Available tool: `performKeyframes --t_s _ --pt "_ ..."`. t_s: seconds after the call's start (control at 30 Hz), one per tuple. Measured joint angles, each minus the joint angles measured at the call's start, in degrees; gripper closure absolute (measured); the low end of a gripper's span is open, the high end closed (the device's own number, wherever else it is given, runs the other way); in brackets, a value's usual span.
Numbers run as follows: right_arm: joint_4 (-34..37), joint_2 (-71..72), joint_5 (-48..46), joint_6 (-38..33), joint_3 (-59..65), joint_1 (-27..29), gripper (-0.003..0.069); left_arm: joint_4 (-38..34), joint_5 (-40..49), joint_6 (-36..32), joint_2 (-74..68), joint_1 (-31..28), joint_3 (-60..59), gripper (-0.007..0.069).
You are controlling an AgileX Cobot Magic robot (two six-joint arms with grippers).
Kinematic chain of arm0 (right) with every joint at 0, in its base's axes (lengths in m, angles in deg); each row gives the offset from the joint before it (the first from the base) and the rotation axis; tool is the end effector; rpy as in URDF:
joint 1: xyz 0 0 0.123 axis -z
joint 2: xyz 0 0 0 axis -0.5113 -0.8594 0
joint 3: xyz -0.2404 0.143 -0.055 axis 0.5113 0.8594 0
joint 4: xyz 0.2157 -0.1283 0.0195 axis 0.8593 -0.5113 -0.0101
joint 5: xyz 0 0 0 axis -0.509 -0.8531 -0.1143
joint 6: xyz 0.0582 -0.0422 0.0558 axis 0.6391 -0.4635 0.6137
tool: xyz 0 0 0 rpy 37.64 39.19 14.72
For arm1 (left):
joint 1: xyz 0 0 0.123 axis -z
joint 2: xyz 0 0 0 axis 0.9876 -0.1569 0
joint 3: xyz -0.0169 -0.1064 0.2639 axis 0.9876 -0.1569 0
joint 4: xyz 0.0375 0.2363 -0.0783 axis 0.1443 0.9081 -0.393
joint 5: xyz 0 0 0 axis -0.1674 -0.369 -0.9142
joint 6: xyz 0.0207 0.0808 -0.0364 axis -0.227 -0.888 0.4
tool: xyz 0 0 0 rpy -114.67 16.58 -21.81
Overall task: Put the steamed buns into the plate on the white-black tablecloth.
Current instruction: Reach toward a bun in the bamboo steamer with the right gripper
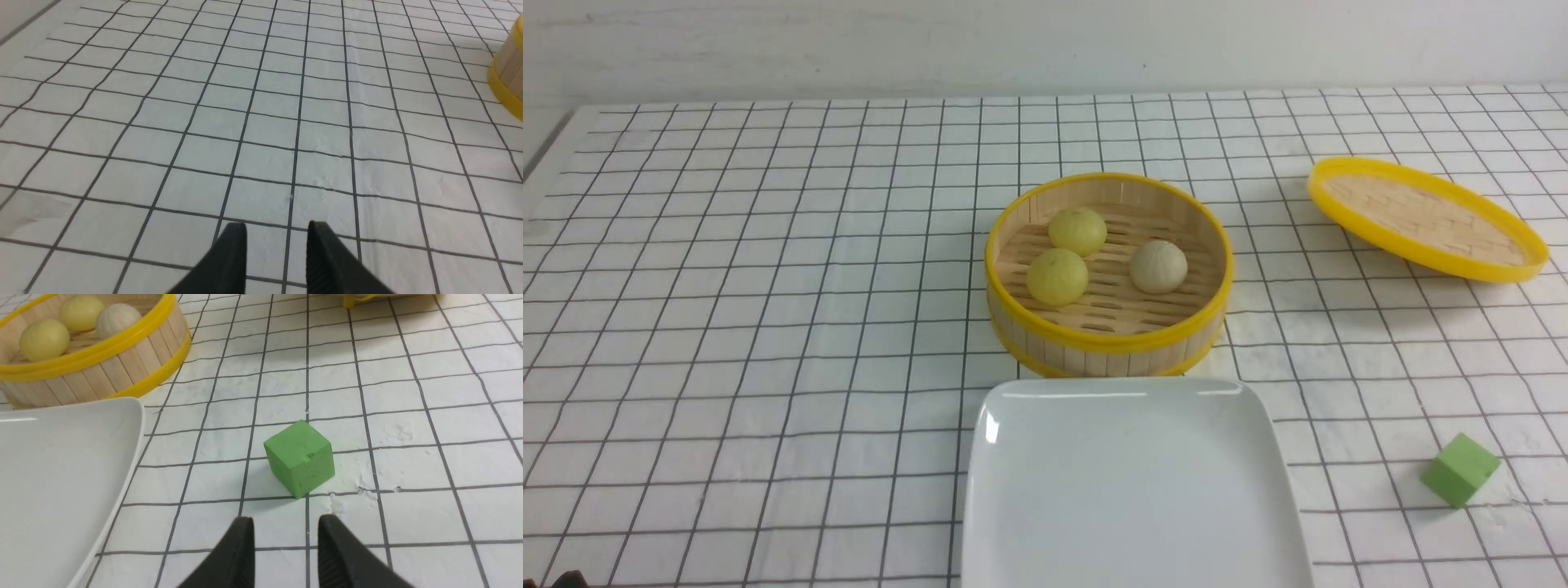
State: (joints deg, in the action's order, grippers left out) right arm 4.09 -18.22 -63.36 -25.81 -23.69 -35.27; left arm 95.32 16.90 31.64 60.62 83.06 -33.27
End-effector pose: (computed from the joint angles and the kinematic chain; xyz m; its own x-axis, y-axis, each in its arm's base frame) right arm 0.0500 0.0110 0.1714 -0.3551 0.1869 -0.9159 -0.0764 0.9707 0.2277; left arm 0.0526 0.0049 0.1721 -0.2892 -0.1088 -0.9511 -0.0693 0.9933 -0.0926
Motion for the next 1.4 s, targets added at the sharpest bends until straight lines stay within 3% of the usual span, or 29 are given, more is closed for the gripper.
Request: performKeyframes --t_s 0.5,0.63,0.8,1.0,1.23,1.4 --pt "0.0 0.0 0.0 0.0 0.0 0.0 0.0419 0.2 0.0 0.0 0.0 0.0 0.0 0.0384" --pt "1.1 0.0 0.0 0.3 0.0 0.0 0.0419 -2.6 -0.2 2.0 0.0 0.0 0.0 0.0384" --pt "20.4 0.0 -0.5 8.2 0.4 0.0 0.0419 -23.8 -0.4 19.4 0.0 0.0 0.0 0.0384" --pt "34.6 0.0 -0.3 10.1 0.7 0.0 0.0419 -37.9 0.0 31.6 0.0 0.0 -0.2 0.0384" --pt "39.7 0.0 0.9 9.5 0.4 0.0 0.0419 -38.7 -2.5 32.1 0.0 0.0 -0.1 0.0399" --pt "38.1 -0.6 3.1 3.6 -7.5 0.0 0.0455 -38.4 0.3 22.6 0.0 0.3 7.4 0.0494"
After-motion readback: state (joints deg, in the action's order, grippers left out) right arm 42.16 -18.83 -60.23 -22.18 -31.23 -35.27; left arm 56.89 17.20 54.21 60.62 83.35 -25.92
